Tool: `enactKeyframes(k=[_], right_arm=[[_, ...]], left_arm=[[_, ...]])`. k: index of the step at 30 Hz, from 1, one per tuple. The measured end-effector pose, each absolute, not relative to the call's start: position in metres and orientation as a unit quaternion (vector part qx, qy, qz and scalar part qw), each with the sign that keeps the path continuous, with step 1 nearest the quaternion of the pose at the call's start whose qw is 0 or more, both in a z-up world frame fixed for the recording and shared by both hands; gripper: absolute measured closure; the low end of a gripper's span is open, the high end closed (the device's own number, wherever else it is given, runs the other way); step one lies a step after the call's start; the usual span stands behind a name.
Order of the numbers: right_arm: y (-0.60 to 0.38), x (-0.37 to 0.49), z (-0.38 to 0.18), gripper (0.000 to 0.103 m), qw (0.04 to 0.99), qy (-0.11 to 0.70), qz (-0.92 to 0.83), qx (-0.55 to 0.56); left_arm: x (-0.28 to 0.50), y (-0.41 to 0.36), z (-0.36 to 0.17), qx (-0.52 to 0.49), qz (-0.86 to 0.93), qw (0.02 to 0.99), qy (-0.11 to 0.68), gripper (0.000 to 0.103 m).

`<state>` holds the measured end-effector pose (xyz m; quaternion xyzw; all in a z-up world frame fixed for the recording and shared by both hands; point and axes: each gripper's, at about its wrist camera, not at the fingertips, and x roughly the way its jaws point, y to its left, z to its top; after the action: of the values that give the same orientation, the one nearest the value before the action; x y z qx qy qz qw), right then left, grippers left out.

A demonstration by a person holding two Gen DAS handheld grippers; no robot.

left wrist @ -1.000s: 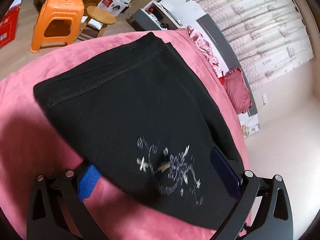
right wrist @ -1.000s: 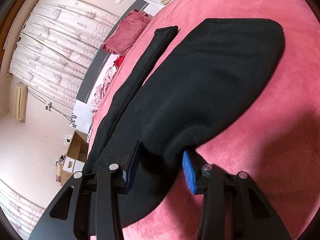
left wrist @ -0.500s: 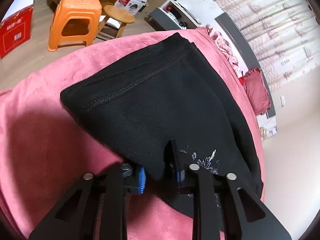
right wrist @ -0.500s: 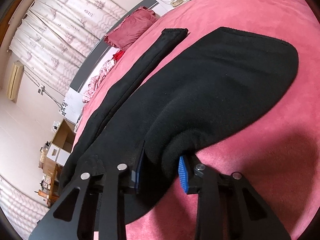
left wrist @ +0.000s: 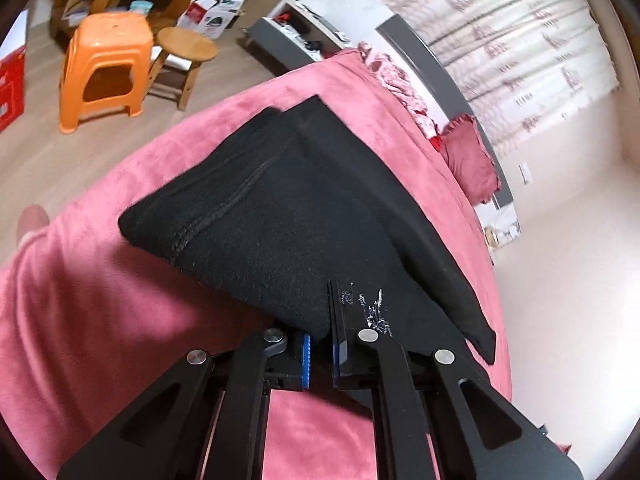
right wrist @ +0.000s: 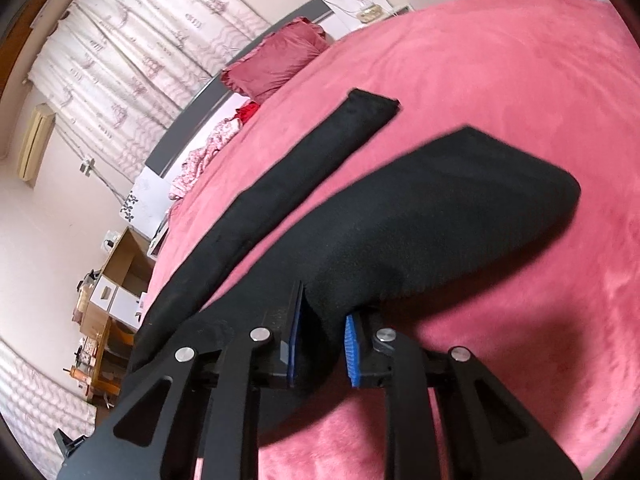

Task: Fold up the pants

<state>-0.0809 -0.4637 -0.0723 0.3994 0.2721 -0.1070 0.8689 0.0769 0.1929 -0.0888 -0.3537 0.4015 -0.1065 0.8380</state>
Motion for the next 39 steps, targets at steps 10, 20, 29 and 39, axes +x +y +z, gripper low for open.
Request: enactKeyframes(k=[10,20,29,39], right_arm=[[-0.466,-0.113,-0.059,0.086,0.868,0.292,-0.091,0.391],[-0.474,-0.137,-0.093,0.082,0.838,0.334,-0.101,0.420],[-0.519,-0.149,-0.120,0.056,0.783,0.292,-0.135,0.532],[-0.568,-0.137,-0.094,0.092,0.796,0.283,-0.206,0.494]], left_arm=[[0.039,0.210,-0.090,-0.370,-0.116,0.814,0.432,0.097],[0.015,0.218,-0.121,-0.377,-0.085,0.786,0.482,0.097],[0.018,0.216,-0.139,-0.371,-0.068,0.781,0.498,0.095],[0.019,0.211,-0.138,-0.353,-0.060,0.800,0.481,0.095]])
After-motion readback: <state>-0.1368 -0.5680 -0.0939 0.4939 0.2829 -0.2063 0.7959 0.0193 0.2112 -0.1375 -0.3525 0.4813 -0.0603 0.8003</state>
